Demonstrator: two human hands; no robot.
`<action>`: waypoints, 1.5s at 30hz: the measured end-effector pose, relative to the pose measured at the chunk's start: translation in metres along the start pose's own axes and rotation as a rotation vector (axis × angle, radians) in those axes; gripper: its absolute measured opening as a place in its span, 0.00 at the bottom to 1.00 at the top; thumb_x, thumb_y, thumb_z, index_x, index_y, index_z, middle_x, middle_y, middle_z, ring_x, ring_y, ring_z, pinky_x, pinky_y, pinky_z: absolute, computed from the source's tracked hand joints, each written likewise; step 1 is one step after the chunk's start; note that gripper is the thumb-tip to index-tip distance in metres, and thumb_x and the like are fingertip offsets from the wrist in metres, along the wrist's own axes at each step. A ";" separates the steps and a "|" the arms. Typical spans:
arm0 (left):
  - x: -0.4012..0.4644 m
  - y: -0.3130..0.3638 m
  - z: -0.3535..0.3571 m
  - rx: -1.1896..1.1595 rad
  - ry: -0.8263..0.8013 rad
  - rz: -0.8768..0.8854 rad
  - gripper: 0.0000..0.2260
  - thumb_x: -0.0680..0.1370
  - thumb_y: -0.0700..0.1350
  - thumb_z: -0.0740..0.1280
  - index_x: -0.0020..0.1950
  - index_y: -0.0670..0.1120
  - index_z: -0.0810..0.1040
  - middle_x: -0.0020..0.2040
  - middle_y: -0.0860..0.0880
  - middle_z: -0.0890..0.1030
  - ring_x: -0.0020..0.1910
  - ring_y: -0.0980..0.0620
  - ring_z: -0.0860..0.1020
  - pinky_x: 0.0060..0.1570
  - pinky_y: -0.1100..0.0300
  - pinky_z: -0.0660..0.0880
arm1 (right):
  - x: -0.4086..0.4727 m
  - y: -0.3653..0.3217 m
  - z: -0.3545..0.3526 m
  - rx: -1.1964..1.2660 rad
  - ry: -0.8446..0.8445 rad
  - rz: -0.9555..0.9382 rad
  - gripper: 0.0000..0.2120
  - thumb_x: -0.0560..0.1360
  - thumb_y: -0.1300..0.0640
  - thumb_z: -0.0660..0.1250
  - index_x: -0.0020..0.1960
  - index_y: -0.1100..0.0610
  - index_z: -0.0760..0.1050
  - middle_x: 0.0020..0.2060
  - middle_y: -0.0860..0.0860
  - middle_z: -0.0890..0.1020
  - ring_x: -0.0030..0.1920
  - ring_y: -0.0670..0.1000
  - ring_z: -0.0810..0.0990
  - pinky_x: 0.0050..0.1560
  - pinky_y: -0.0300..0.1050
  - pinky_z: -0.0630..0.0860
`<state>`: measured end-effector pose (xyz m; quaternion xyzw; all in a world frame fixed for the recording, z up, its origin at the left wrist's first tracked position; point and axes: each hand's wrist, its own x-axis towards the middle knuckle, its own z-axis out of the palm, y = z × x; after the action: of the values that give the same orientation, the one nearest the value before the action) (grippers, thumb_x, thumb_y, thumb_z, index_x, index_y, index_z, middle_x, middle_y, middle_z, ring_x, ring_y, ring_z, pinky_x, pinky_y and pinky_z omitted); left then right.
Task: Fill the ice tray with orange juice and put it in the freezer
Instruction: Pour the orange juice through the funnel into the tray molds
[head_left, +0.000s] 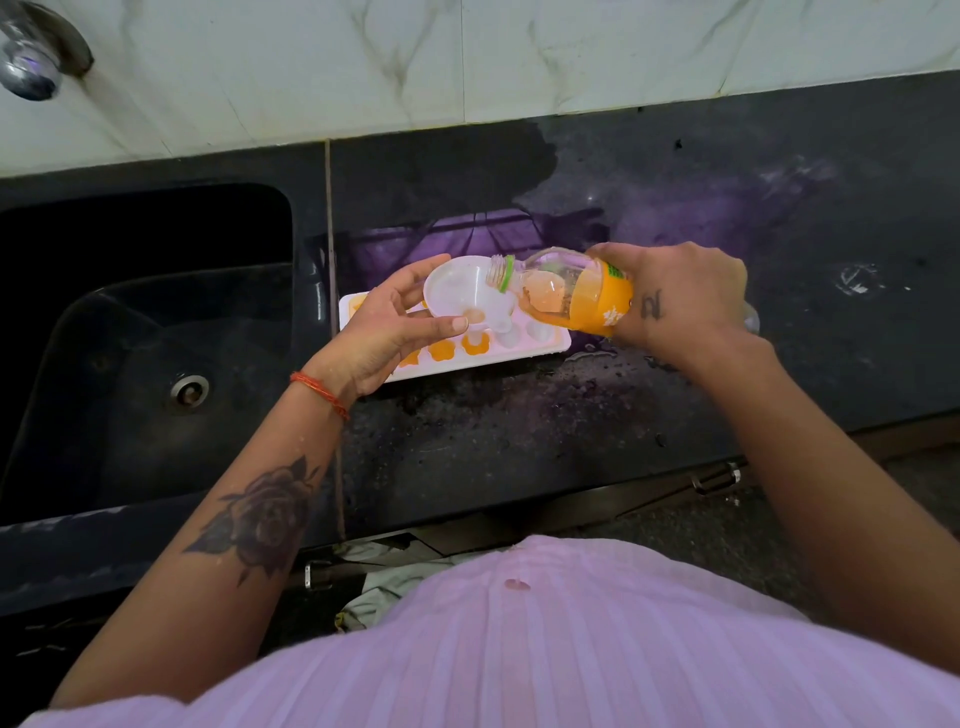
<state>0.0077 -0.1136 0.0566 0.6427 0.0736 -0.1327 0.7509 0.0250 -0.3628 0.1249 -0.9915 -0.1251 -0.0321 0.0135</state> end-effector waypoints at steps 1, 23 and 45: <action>0.000 0.001 0.000 -0.003 0.001 0.002 0.32 0.67 0.33 0.72 0.69 0.47 0.70 0.66 0.45 0.75 0.63 0.46 0.77 0.54 0.54 0.79 | -0.001 0.000 0.000 0.019 -0.016 0.007 0.29 0.70 0.46 0.71 0.69 0.39 0.66 0.49 0.52 0.82 0.52 0.59 0.78 0.45 0.47 0.67; 0.022 -0.002 0.031 0.007 -0.065 0.015 0.34 0.60 0.35 0.77 0.64 0.50 0.73 0.66 0.44 0.74 0.63 0.44 0.75 0.55 0.56 0.79 | -0.008 0.024 -0.003 -0.096 0.036 0.060 0.26 0.72 0.46 0.70 0.68 0.41 0.67 0.49 0.55 0.81 0.51 0.61 0.78 0.42 0.47 0.63; 0.022 0.000 0.035 0.021 -0.064 0.001 0.30 0.67 0.30 0.71 0.65 0.50 0.71 0.66 0.44 0.74 0.61 0.46 0.77 0.54 0.57 0.79 | -0.003 0.025 -0.009 -0.181 0.078 0.014 0.25 0.74 0.53 0.69 0.69 0.45 0.67 0.52 0.55 0.80 0.53 0.61 0.78 0.42 0.48 0.61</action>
<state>0.0269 -0.1499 0.0564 0.6461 0.0478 -0.1537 0.7461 0.0274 -0.3877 0.1336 -0.9876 -0.1141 -0.0817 -0.0710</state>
